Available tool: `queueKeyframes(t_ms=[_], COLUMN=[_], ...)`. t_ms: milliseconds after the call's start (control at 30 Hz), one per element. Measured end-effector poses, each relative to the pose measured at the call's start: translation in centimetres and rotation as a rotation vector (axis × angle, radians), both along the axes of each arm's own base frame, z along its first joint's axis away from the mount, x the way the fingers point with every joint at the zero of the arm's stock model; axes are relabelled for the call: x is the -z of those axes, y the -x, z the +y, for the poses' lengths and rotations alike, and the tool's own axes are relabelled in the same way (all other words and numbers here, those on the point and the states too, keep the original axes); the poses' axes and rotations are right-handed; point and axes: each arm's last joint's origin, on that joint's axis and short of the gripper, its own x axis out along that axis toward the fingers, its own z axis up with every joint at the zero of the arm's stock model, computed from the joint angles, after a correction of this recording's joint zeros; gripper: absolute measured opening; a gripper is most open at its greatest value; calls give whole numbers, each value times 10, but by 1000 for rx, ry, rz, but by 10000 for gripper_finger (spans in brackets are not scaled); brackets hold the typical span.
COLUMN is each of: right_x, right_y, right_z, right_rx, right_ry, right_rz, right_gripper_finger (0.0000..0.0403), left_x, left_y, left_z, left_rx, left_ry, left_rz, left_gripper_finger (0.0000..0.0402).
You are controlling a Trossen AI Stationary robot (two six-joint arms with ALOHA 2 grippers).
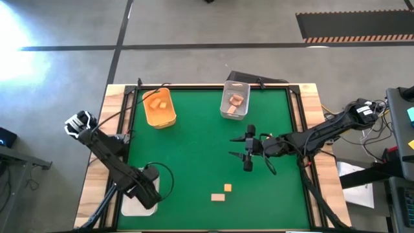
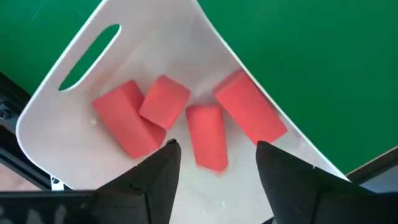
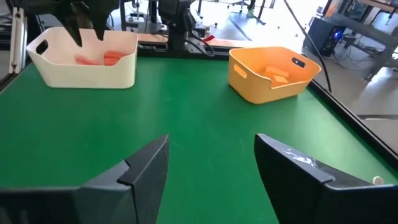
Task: Sort & place blocks by color
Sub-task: Put the yellow block into the yellow bin
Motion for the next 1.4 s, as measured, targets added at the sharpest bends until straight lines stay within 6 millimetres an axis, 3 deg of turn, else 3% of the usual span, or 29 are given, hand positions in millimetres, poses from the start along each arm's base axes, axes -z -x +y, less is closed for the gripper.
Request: queueKeyframes(t_ms=[367, 700, 967, 1200, 1400], right_x=[4, 8, 10, 19, 28], right_y=[1, 7, 7, 4, 32], right_z=[0, 19, 41, 39, 11], right_rx=[11, -191, -194, 135, 618], right_ry=[-61, -220, -256, -244, -186], right_rz=[35, 144, 231, 558, 931], right_gripper_finger=[226, 223, 223, 223, 223], left_x=[-5, -7, -10, -16, -20], left_y=[-2, -24, -48, -72, -84], left_z=[0, 3, 22, 35, 46], left_rx=[1, 129, 351, 651, 784], left_ry=[44, 70, -130, -256, -366], left_rz=[-40, -223, -423, -576, -625], left_gripper_finger=[198, 199, 199, 199, 199])
